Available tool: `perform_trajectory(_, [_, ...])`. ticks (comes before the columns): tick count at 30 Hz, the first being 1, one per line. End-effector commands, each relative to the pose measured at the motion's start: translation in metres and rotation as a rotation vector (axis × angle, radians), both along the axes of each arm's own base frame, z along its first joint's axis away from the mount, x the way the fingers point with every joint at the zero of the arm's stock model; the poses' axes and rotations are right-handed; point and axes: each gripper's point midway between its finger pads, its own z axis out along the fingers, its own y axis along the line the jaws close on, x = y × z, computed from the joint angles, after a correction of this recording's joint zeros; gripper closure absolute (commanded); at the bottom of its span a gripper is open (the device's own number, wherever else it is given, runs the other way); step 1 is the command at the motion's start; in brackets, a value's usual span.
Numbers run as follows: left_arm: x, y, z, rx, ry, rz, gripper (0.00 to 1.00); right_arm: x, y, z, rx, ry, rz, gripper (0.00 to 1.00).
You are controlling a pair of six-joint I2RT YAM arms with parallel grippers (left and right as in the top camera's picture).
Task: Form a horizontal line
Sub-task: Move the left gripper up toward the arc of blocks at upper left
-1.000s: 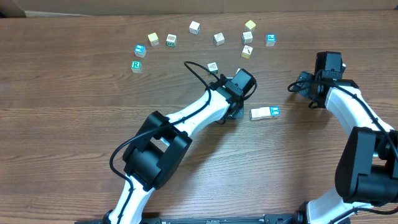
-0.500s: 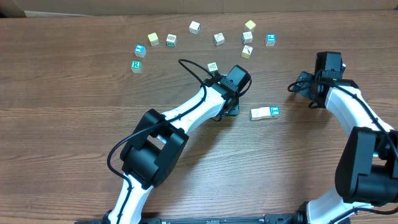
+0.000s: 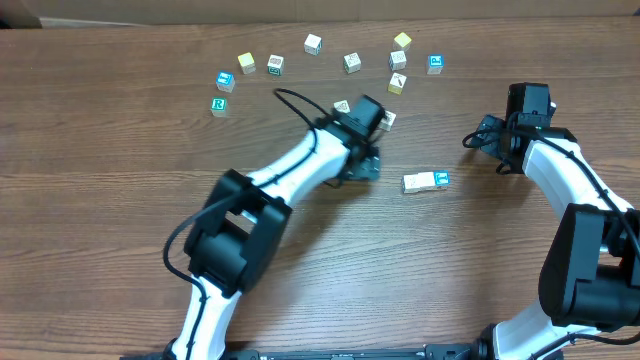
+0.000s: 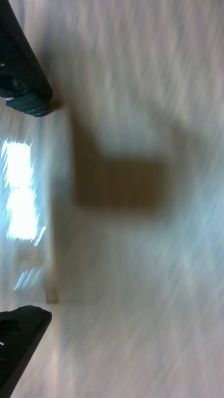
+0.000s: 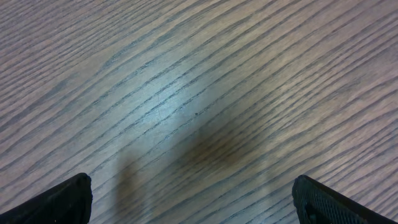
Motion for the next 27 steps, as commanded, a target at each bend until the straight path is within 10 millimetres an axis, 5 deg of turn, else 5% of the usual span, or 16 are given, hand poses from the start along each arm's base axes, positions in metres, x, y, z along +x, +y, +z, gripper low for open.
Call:
perform_trajectory(1, [0.027,0.045,0.015,0.052,-0.047,0.068,0.0,0.005,-0.002,0.006,-0.007,-0.019,-0.002,0.0])
perform_trajectory(11, [0.048,0.093,0.015,0.056,-0.043,0.172,0.0,0.005,-0.002,0.006,-0.008,-0.02,-0.002,0.0])
perform_trajectory(27, [0.05,0.097,0.015,0.056,-0.043,0.181,0.0,0.005,-0.002,0.006,-0.008,-0.02,-0.002,0.0])
